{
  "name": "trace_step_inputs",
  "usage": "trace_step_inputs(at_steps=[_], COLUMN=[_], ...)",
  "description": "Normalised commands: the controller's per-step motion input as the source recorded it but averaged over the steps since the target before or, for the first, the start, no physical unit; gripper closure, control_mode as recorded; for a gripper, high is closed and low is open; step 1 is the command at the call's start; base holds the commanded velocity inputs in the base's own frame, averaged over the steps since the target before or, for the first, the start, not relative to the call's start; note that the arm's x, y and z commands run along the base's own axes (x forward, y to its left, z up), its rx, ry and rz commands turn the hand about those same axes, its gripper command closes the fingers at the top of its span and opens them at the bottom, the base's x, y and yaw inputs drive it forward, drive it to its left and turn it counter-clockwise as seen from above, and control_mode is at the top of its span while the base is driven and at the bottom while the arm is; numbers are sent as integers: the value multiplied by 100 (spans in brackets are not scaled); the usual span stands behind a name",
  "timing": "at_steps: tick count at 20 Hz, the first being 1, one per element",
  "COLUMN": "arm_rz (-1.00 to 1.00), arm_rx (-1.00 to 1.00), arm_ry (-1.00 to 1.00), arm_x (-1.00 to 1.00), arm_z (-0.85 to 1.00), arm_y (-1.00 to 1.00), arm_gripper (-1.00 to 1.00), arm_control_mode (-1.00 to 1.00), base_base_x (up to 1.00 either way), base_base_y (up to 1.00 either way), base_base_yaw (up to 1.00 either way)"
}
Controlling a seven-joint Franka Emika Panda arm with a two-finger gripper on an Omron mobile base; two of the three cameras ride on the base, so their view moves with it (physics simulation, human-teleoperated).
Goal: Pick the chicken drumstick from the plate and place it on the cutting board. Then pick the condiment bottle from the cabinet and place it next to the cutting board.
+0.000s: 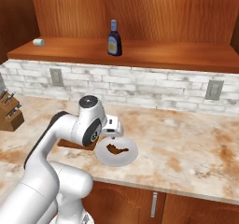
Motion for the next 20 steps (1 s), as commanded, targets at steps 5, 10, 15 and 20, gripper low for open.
trace_step_inputs(at_steps=[5,10,15,20], arm_rz=[1,1,2,1], arm_rx=[0,0,0,0], arm_ry=[-1,0,0,0], arm_x=[0,0,1,8], arm_z=[-17,-18,-18,-17], arm_y=[-7,-4,-3,-3], arm_gripper=[-100,-100,-100,-100], arm_control_mode=[-100,-100,-100,-100], base_base_x=[0,0,0,0], base_base_y=[0,0,0,0], base_base_yaw=[0,0,0,0])
